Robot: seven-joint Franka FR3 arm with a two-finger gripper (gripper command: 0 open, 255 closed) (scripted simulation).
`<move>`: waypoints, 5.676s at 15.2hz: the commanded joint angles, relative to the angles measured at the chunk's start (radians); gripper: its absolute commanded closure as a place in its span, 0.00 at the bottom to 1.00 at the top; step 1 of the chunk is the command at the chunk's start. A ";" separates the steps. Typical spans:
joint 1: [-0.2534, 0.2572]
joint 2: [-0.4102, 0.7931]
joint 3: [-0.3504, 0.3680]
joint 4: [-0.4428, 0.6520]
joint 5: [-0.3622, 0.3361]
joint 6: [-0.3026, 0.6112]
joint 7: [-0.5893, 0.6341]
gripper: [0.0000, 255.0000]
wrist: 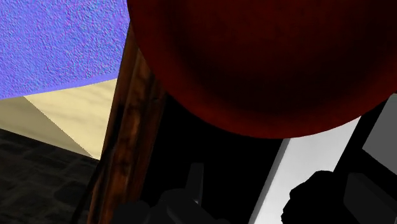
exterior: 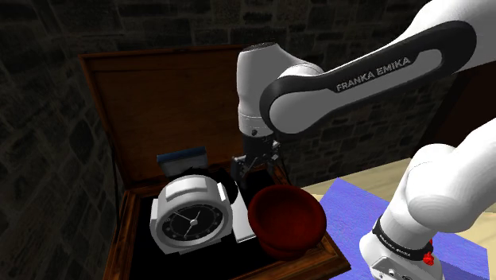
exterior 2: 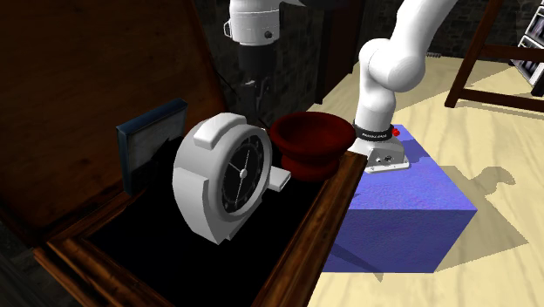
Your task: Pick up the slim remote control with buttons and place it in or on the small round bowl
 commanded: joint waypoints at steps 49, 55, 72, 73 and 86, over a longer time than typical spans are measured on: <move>-0.025 0.192 0.120 0.171 -0.087 0.008 0.221 1.00; -0.025 0.160 0.107 0.227 -0.078 -0.076 0.212 1.00; 0.046 -0.120 0.057 0.152 0.034 -0.265 0.184 1.00; 0.061 -0.160 0.052 0.125 0.048 -0.277 0.184 1.00; 0.149 -0.342 0.065 -0.089 0.136 -0.243 0.195 1.00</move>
